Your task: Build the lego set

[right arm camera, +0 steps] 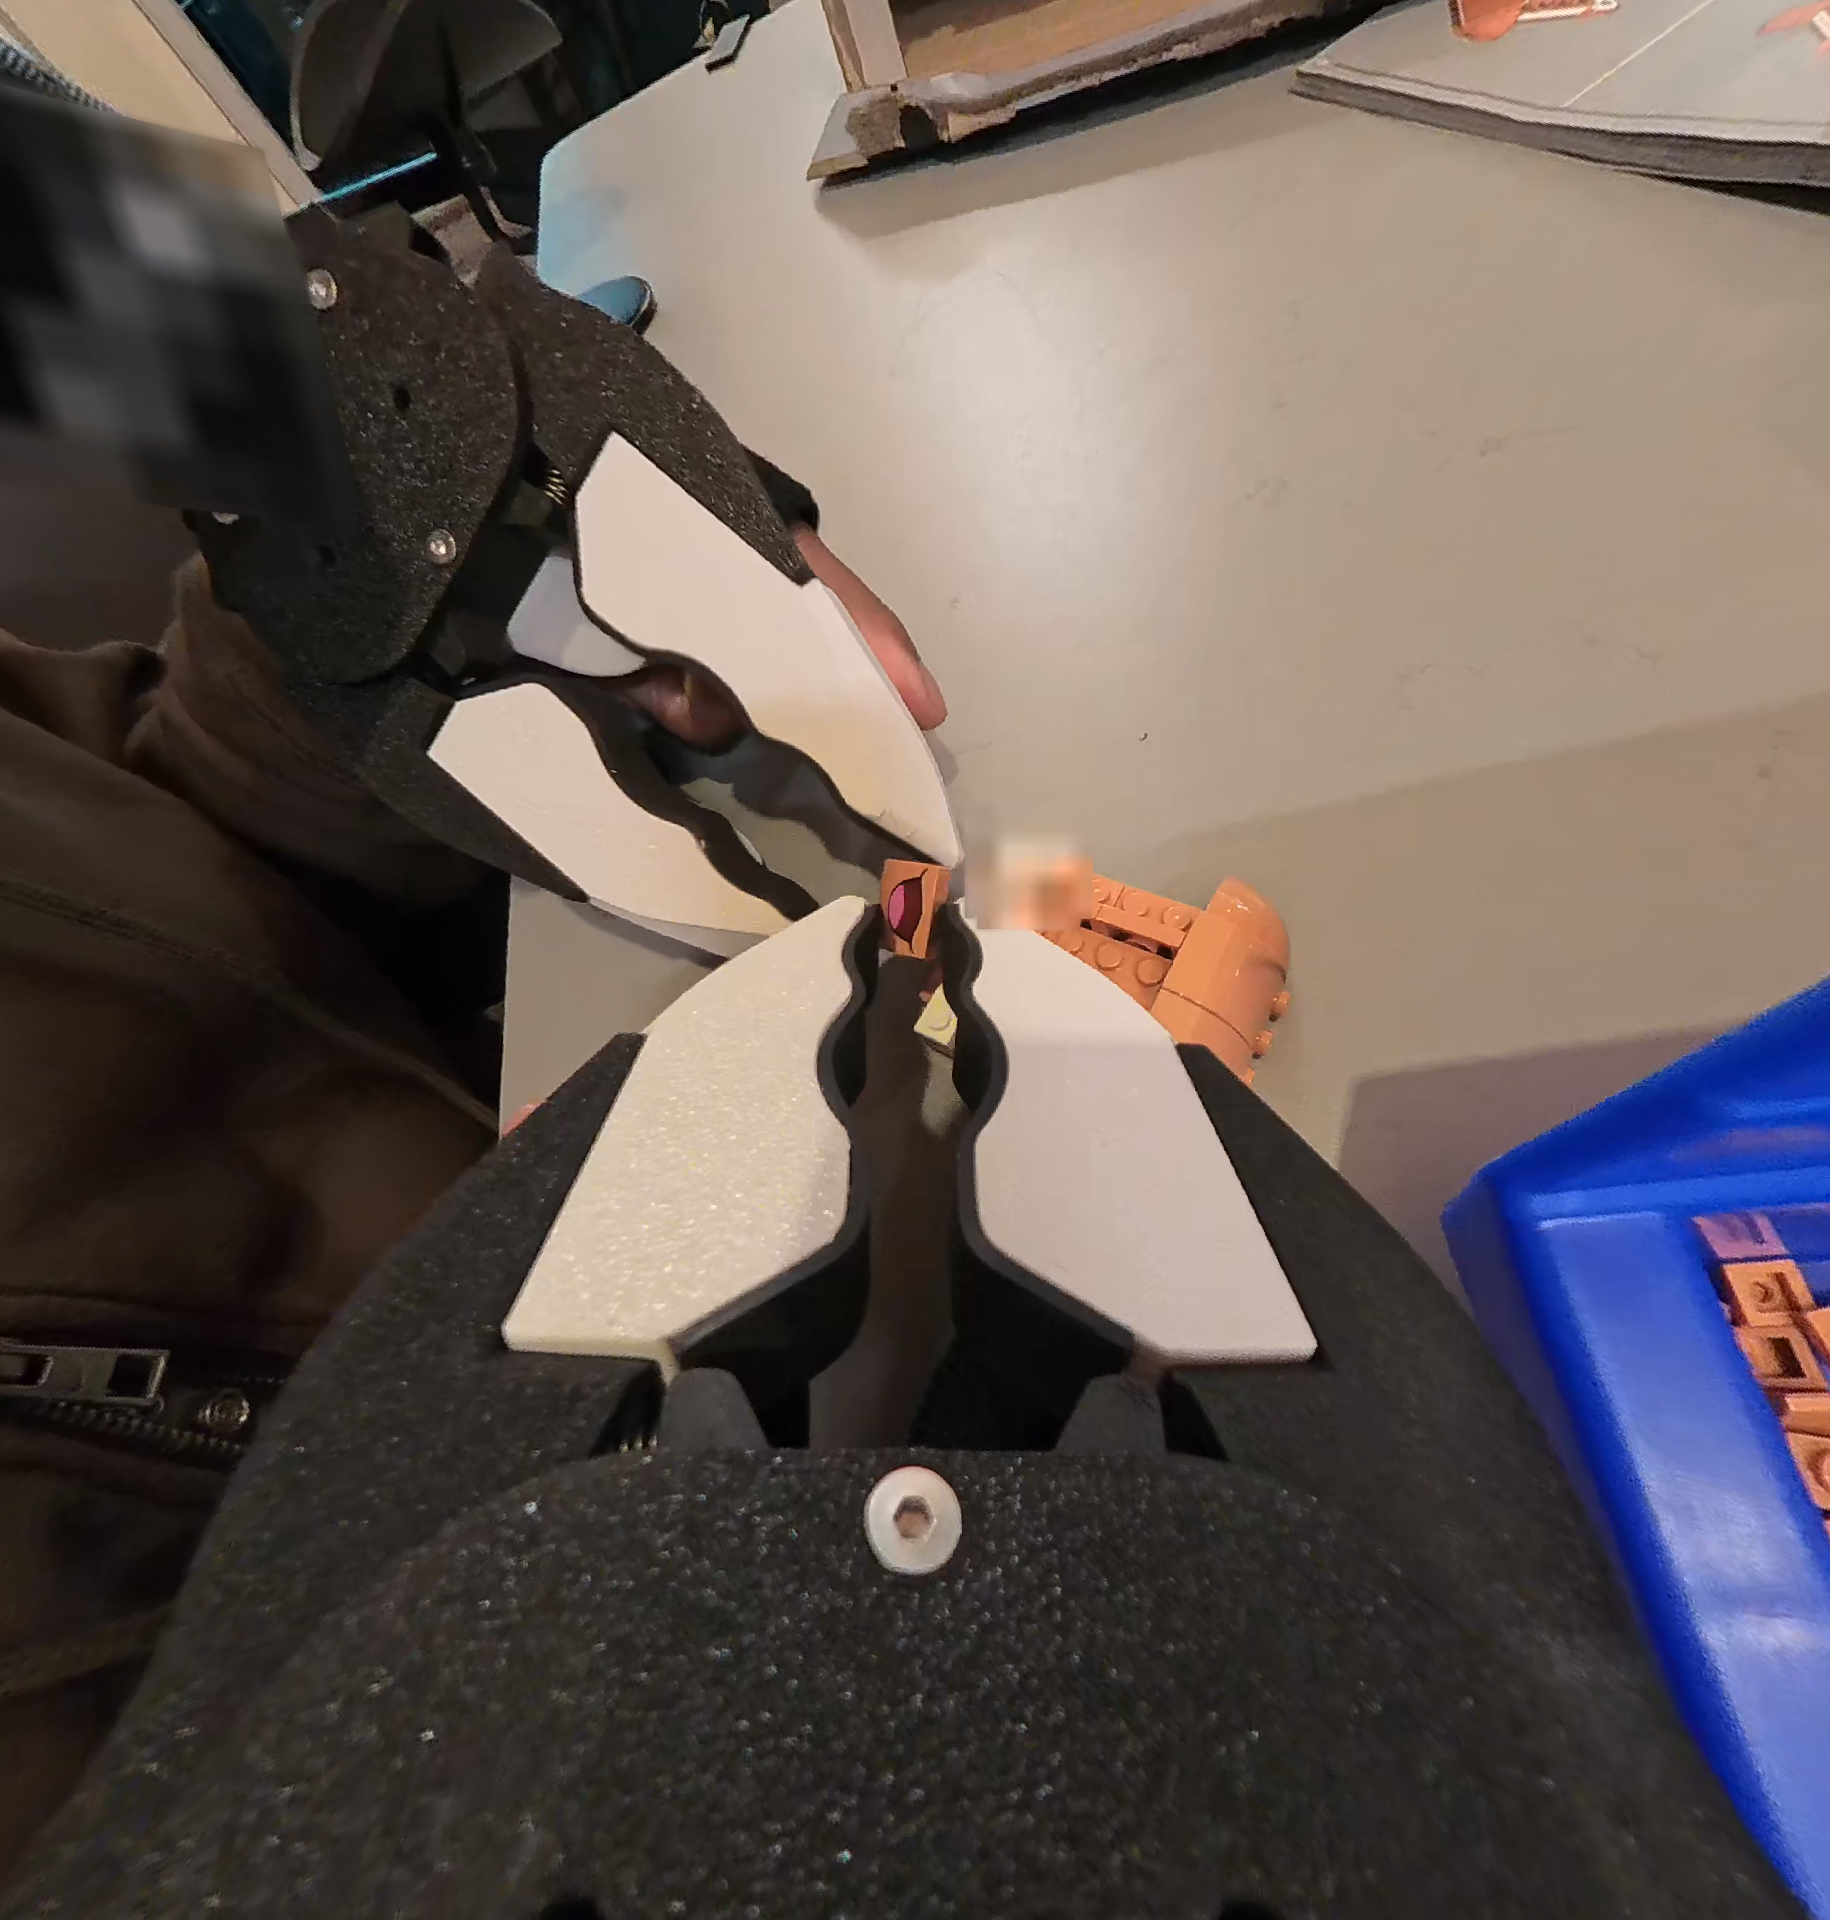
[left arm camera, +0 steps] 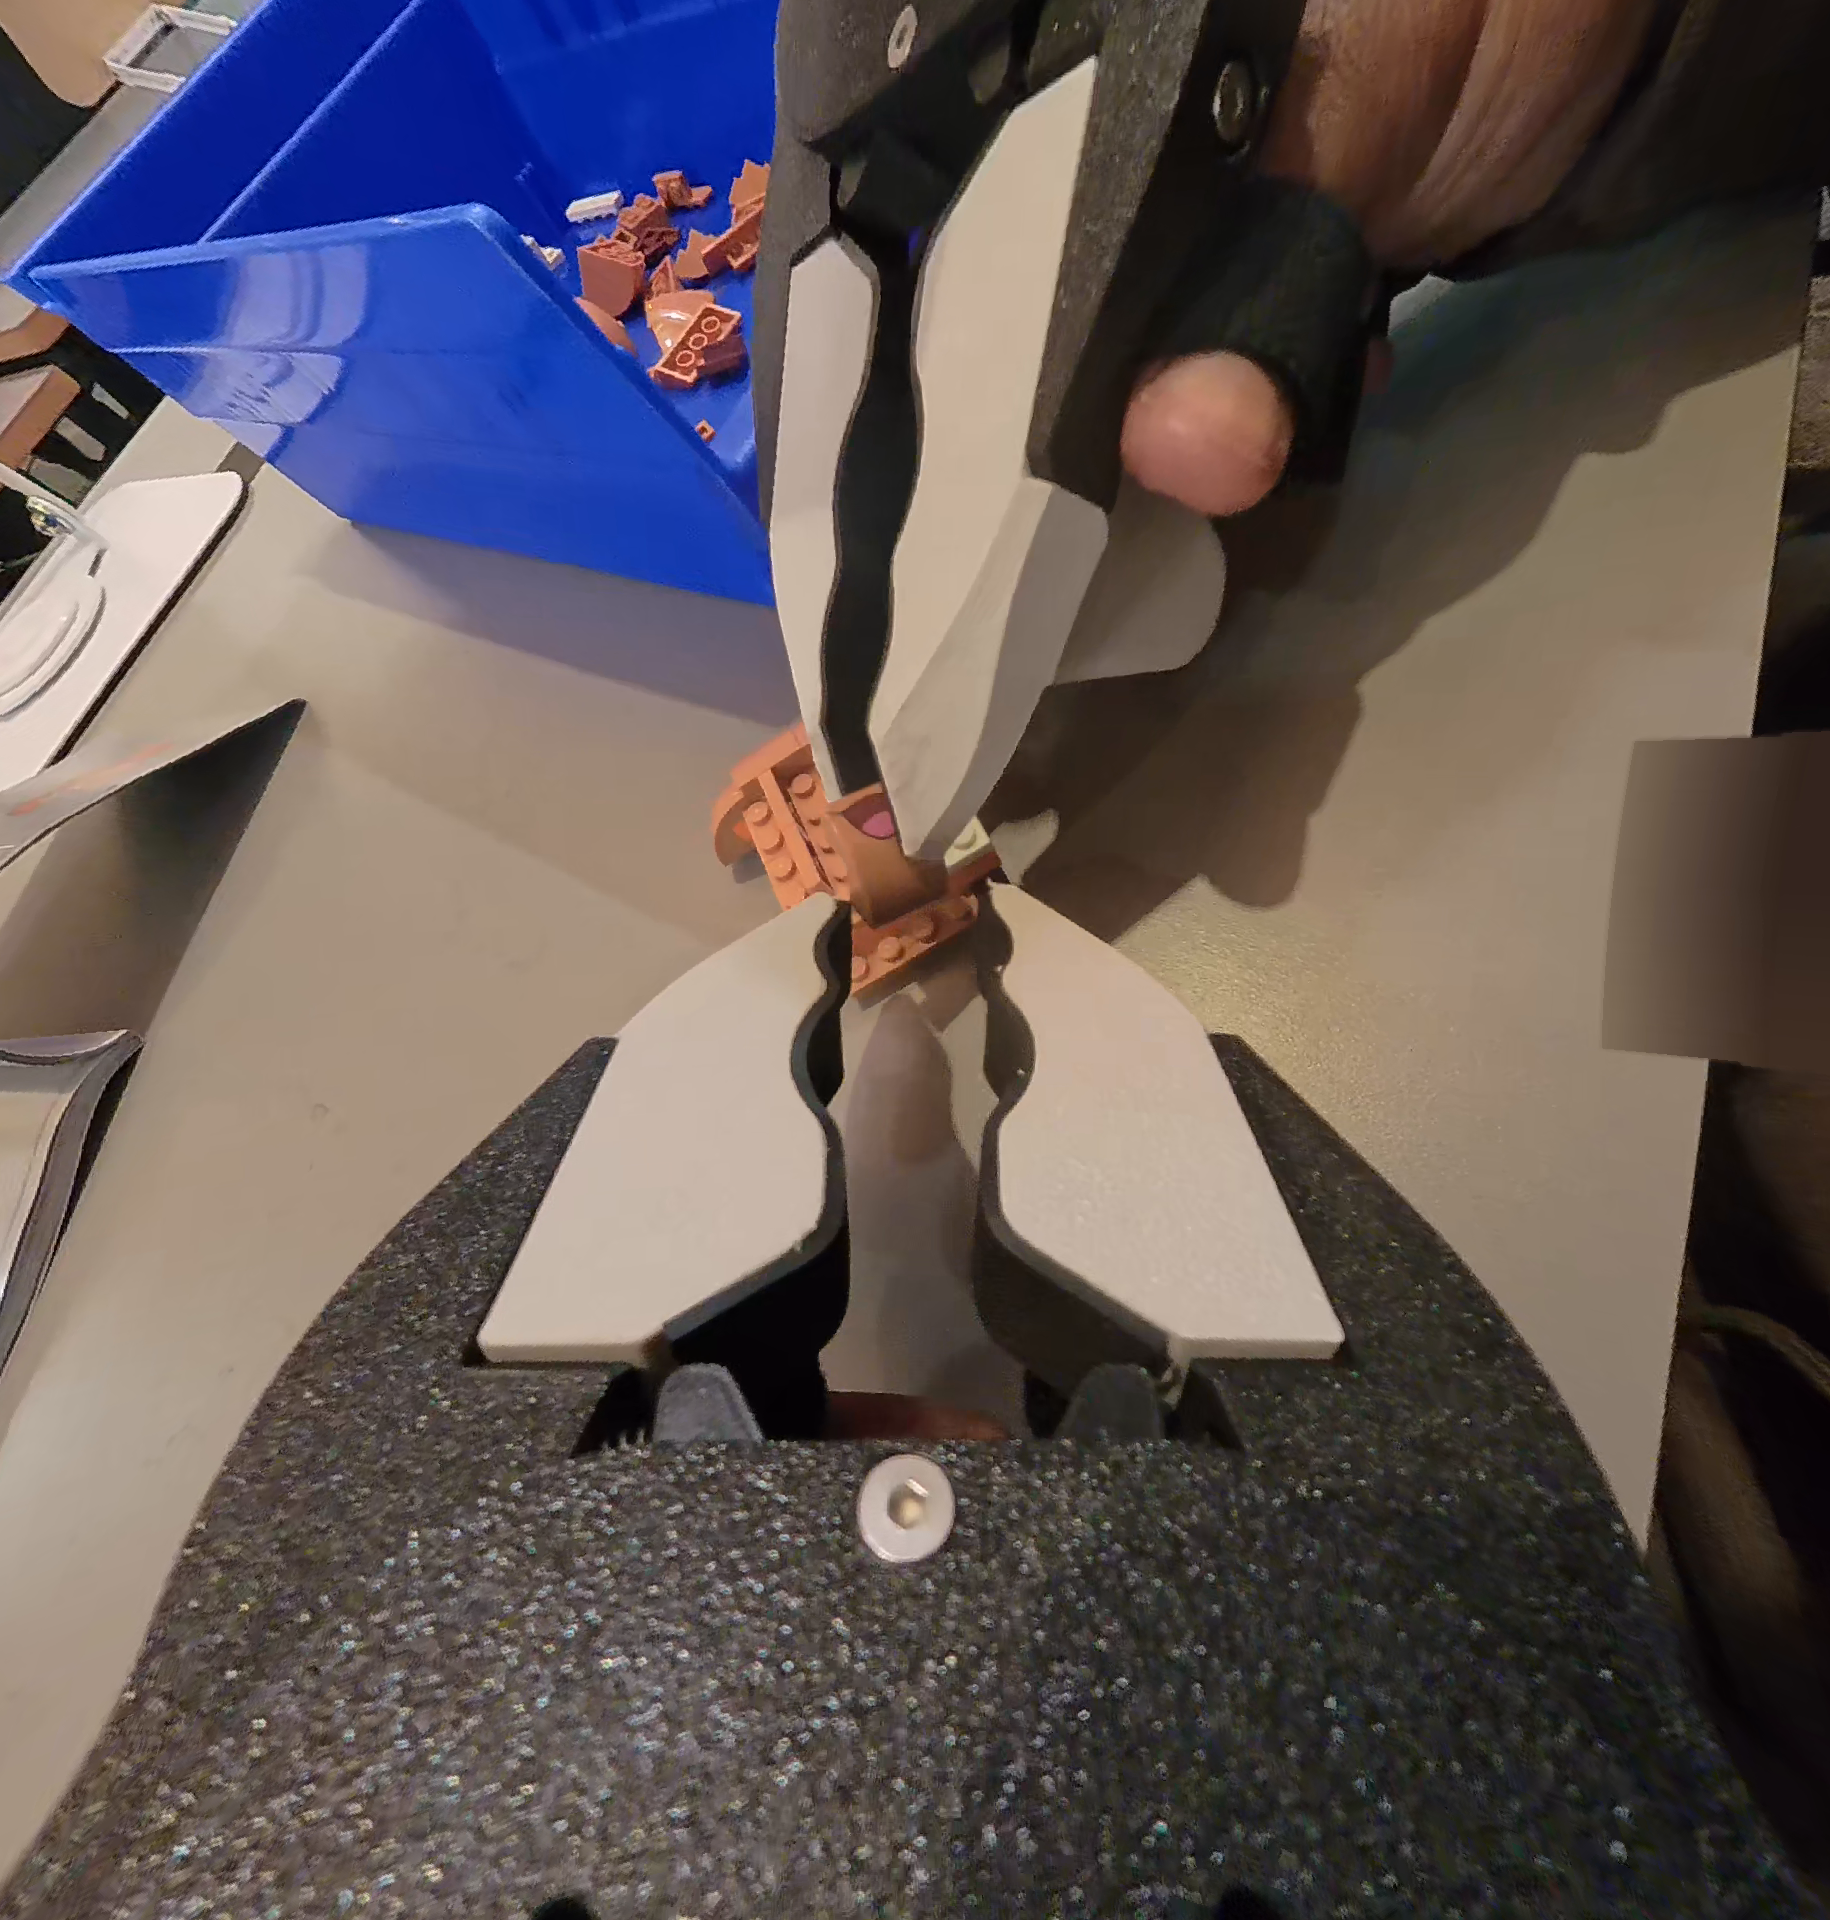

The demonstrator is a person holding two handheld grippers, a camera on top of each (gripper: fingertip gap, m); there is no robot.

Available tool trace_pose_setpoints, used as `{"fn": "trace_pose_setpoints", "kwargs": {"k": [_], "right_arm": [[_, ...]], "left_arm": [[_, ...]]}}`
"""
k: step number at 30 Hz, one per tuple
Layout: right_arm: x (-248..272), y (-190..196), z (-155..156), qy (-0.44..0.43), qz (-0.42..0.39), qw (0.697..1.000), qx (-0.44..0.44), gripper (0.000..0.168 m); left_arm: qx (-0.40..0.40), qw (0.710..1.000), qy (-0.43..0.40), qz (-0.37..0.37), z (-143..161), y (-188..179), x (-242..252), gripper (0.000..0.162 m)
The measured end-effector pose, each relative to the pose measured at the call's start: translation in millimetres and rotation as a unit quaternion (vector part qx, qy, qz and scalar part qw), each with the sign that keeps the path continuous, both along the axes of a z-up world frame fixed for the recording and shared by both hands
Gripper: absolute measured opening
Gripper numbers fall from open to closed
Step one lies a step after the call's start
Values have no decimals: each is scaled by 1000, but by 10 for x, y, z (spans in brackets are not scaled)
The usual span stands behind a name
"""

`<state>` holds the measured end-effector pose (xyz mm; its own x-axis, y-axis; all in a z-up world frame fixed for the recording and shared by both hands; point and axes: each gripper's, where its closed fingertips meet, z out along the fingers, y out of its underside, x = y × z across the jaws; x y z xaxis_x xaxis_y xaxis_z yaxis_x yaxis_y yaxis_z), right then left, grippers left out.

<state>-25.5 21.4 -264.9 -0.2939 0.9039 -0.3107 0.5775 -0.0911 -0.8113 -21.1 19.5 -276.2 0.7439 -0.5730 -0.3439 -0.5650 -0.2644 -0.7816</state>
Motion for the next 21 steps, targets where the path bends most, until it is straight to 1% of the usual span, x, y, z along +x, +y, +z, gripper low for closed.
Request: {"fn": "trace_pose_setpoints", "kwargs": {"k": [4, 8, 13, 21], "right_arm": [[-5, 46, 44, 10, -12, 1000, -19, 11], [7, 99, 81, 16, -23, 999, -38, 11], [21, 112, 58, 4, -24, 999, -43, 11], [43, 150, 87, 0, -32, 997, -68, 11]], "left_arm": [[5, 1000, -7, 14, 24, -9, -43, 29], [-17, 997, -13, 74, -14, 7, -205, 40], [-59, 994, -33, 84, -79, -11, -128, 44], [-107, 986, -61, 116, -145, 106, -82, 55]]}}
